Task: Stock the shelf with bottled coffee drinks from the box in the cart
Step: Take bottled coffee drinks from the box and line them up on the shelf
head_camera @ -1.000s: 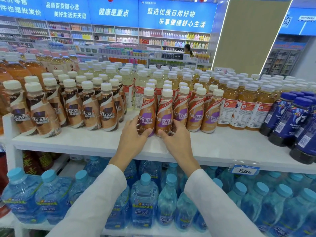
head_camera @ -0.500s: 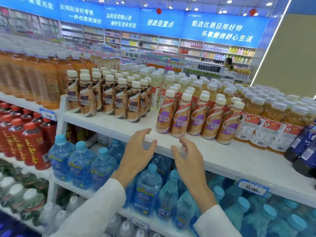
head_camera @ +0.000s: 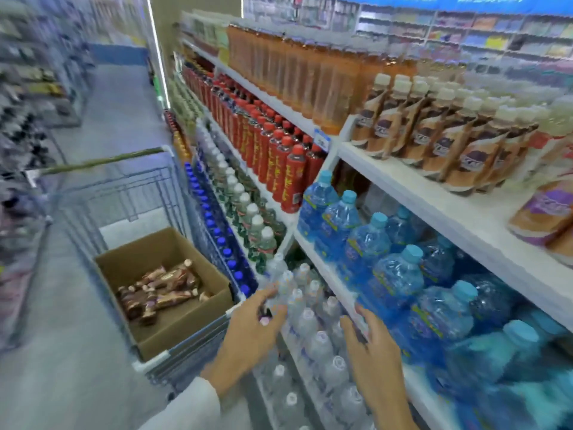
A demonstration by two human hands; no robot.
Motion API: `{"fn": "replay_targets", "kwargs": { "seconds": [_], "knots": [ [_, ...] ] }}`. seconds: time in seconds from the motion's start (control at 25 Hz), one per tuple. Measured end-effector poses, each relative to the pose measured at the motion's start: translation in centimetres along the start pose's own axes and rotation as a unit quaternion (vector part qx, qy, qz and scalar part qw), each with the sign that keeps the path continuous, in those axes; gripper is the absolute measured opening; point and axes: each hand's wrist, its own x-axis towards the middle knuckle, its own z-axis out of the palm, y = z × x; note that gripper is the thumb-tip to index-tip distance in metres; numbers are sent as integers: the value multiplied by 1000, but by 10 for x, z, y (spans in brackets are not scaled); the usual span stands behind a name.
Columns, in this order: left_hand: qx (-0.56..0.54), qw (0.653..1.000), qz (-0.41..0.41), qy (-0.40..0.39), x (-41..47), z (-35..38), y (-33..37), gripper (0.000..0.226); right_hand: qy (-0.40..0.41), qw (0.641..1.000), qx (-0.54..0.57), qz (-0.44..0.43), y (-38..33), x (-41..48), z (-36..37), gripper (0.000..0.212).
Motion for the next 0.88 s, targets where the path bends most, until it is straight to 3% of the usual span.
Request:
{"fn": "replay_targets", "kwargs": {
  "seconds": [0.36,0.64,0.88],
  "knots": [
    [-30,969,-222,100,-12,-112,-140,42,-231,966,-14,117,3,17,198,38],
    [-51,939,-318,123,4,-171,-205,32,-274,945,-49,171,-16,40,295,27],
    [-70,911,-374,158,33,-194,-243,35,-351,914,-102,177,-37,80,350,43]
  ]
}}
